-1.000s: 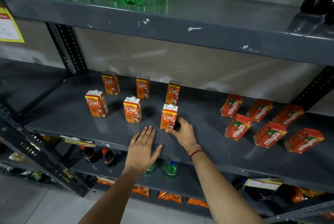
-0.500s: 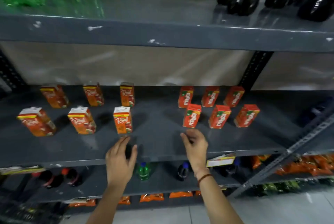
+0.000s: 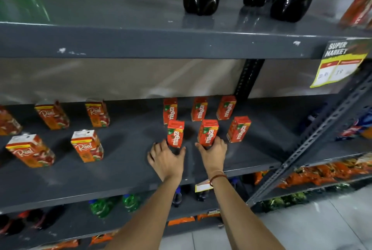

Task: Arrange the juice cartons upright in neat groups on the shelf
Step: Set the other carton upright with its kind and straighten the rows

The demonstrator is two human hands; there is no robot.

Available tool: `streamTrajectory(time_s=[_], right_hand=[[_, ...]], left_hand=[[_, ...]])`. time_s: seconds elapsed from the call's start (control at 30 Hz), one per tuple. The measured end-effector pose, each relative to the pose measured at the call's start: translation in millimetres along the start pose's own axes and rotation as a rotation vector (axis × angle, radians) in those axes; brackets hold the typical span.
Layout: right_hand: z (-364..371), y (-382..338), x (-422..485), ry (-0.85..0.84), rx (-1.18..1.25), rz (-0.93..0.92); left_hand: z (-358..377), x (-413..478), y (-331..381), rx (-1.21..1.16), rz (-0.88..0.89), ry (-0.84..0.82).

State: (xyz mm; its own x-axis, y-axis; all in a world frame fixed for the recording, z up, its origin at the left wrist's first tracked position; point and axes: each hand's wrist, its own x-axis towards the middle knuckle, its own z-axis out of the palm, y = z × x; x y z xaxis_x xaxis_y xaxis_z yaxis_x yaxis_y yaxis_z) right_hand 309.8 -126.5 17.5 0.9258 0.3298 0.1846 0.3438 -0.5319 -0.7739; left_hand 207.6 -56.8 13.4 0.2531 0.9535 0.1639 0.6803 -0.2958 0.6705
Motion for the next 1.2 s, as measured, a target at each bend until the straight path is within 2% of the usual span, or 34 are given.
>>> streamTrajectory(time_s=[0.23,0.47,0.97,1.2], right_hand=[[1.9,2.8,-0.4,0.012,-0.001,-0.014],[1.0,2.3,-0.5,-0.005,0.004,-0.022],[2.2,4.0,0.4,-0.032,-0.002,-0.022],[-1.7,0.0,-3.9,-0.047,-0.028,-0.002]], left_hand=[[4.8,3.0,9.2,-0.016,-0.101,0.08],[5.2,-2.3,9.8,-0.048,-0.128,0.129],[4.5,-4.9,8.6,-0.022,-0.117,0.129],[-2.6,-10.9,6.2,-0.036,-0.112,0.078]])
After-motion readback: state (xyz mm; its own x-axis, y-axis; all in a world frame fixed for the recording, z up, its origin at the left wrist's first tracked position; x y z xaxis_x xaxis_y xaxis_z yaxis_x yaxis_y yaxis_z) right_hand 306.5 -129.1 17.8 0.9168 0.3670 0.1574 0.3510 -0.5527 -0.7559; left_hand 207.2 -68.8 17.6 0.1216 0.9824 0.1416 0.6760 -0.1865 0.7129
